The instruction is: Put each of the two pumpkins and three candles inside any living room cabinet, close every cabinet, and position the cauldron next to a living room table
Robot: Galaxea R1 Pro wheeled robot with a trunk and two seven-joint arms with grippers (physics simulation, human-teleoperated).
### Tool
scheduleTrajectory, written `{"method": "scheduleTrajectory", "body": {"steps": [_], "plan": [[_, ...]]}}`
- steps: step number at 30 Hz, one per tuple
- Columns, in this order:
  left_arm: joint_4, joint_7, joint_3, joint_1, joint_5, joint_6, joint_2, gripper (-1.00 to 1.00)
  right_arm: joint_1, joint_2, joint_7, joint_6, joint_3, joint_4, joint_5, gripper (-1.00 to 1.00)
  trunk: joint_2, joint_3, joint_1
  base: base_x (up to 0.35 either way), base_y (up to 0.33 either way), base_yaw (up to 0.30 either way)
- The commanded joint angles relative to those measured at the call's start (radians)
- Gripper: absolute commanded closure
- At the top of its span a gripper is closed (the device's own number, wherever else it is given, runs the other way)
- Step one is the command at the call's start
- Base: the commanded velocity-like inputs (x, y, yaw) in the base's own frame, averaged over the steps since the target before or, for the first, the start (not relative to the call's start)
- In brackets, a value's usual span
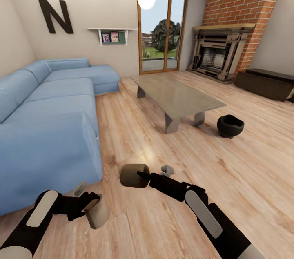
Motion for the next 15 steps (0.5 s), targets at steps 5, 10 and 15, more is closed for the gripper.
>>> {"method": "scheduleTrajectory", "body": {"steps": [5,10,15], "plan": [[-0.017,0.011,0.002,0.000,0.048,0.001,0.000,1.00,-0.001,-0.001,0.001,0.002,0.001,0.000,-0.006,1.00,0.007,0.005,-0.004,0.000,0.000,-0.268],[-0.022,0.014,-0.002,0.000,0.071,0.000,0.000,1.00,-0.001,-0.001,0.001,0.002,0.001,0.001,-0.006,1.00,0.042,0.023,-0.023,0.000,0.000,-0.268],[-0.024,0.019,-0.011,0.000,0.068,0.000,0.001,1.00,-0.001,0.000,0.000,0.002,0.001,0.002,-0.006,1.00,0.077,0.041,-0.042,0.000,0.000,-0.268]]}}
